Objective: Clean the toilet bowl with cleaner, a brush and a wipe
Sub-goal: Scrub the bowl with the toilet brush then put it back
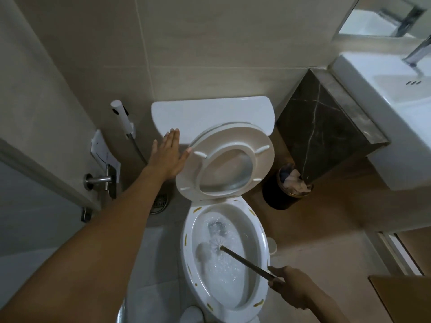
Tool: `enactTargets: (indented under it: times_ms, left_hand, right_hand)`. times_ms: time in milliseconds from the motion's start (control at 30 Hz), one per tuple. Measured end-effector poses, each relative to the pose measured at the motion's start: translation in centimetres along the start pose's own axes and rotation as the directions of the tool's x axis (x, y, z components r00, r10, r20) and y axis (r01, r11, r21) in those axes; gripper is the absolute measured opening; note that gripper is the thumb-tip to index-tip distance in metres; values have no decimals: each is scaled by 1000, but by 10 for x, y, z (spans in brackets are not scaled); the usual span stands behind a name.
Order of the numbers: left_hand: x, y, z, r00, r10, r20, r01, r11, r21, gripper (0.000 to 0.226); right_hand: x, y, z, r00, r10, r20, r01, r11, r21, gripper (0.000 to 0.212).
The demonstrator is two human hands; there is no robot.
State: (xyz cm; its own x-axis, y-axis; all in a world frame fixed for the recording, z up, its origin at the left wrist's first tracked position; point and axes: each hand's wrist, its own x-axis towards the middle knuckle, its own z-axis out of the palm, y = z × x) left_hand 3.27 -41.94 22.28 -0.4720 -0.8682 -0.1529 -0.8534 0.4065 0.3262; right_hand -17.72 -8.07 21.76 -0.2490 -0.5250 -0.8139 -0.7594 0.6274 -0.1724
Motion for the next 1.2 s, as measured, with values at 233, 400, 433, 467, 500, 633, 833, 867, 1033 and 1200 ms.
enactTargets:
  times_ms: [233, 400, 433, 467, 500, 633, 833, 867, 1033, 1200]
  left_hand:
    - [10, 97, -7, 995, 98, 0, -98, 995, 27, 71]
    - [22, 150, -4, 988, 154, -35, -148, 980, 132, 70]
    - [26, 158, -3, 985, 171, -31, -163, 971, 175, 69]
    - [30, 166, -2, 983, 184, -22, -175, 961, 213, 69]
    - [34, 174, 1, 982, 191, -13, -182, 952, 246, 68]
    - [47, 204, 16, 983, 183, 26, -179, 905, 386, 69]
    - [59, 226, 32, 984, 170, 56, -172, 807, 565, 69]
    - [60, 228, 34, 984, 164, 63, -170, 793, 586, 69]
    - [63, 230, 35, 988, 123, 95, -155, 773, 615, 70]
    - [65, 230, 33, 988, 110, 108, -153, 774, 614, 70]
  right_hand:
    - [-1, 42, -10, 998, -61, -7, 62, 998, 26, 51]
    - [0, 76, -27, 990, -139, -13, 139, 990, -6, 52]
    - [0, 83, -30, 989, -144, -11, 144, 989, -8, 51]
    - [-1, 91, -34, 988, -152, -13, 152, 988, -6, 50]
    - [-2, 100, -37, 986, -165, -19, 165, 986, 1, 47]
    - [-5, 139, -47, 976, -216, -27, 218, 975, 43, 37]
    - [1, 181, -53, 979, -205, -13, 205, 970, 133, 41]
    - [3, 185, -51, 980, -197, -10, 196, 970, 145, 43]
    - [12, 200, -38, 985, -172, 10, 167, 966, 198, 47]
    - [9, 210, -38, 980, -198, -8, 195, 954, 227, 45]
